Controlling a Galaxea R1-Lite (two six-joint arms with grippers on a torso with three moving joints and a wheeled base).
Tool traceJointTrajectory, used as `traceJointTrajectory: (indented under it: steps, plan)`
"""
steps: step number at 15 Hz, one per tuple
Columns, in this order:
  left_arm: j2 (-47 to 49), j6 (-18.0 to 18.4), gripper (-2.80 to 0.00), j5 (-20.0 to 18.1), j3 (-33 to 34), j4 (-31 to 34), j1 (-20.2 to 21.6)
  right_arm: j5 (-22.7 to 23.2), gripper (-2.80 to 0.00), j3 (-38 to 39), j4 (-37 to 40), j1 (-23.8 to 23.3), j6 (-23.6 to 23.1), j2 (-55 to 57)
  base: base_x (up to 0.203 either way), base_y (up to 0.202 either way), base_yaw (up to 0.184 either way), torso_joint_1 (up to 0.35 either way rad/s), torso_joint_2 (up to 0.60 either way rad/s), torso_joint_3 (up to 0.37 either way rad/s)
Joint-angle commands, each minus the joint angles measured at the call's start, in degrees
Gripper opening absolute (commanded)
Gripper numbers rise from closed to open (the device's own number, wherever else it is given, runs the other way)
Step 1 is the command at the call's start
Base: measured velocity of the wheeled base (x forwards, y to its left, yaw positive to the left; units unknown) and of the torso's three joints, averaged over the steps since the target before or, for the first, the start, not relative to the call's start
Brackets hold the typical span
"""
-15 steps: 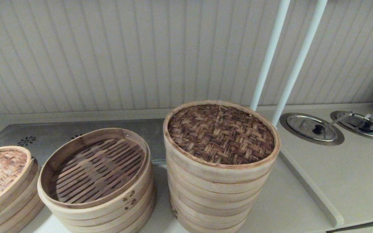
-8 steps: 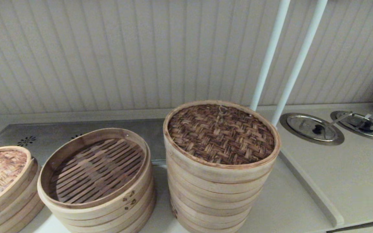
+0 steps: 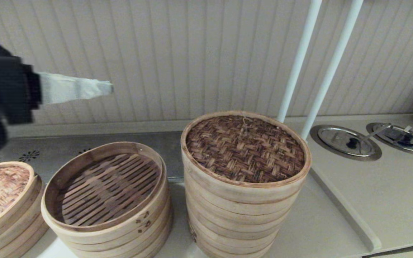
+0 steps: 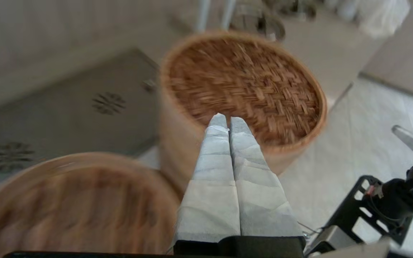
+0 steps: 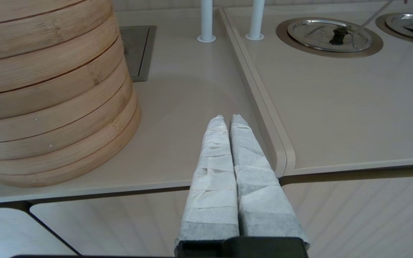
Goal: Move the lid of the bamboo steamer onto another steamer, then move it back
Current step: Pick up the steamer
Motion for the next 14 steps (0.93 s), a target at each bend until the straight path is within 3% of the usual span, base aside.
traceJointTrajectory:
  steps: [1,5,8,9,14]
  plan:
    - [12.8,-1.5,-2.80,6.6,-3.5,-2.0,-9.1,0.0,-2.80,0.2,0.0,0.0,0.0,0.1,0.000,0.000,0.000,0.000,0.00,0.000]
    - [21.2,-5.4,-2.80,10.6,-9.5,-6.9,-16.9,0.0,-2.80,0.2,0.0,0.0,0.0,0.1,0.000,0.000,0.000,0.000,0.00,0.000]
    - [24.1,-5.9,-2.80,14.6,-11.1,-8.4,-20.6,0.0,-2.80,0.2,0.0,0.0,0.0,0.1,0.000,0.000,0.000,0.000,0.00,0.000]
    - [25.1,-6.0,0.00,15.5,-11.1,-8.5,-21.4,0.0,-2.80,0.2,0.0,0.0,0.0,0.1,0.000,0.000,0.000,0.000,0.00,0.000]
    - [29.4,-6.1,0.00,16.0,-11.0,-9.5,-23.6,0.0,-2.80,0.2,0.0,0.0,0.0,0.1,0.000,0.000,0.000,0.000,0.00,0.000]
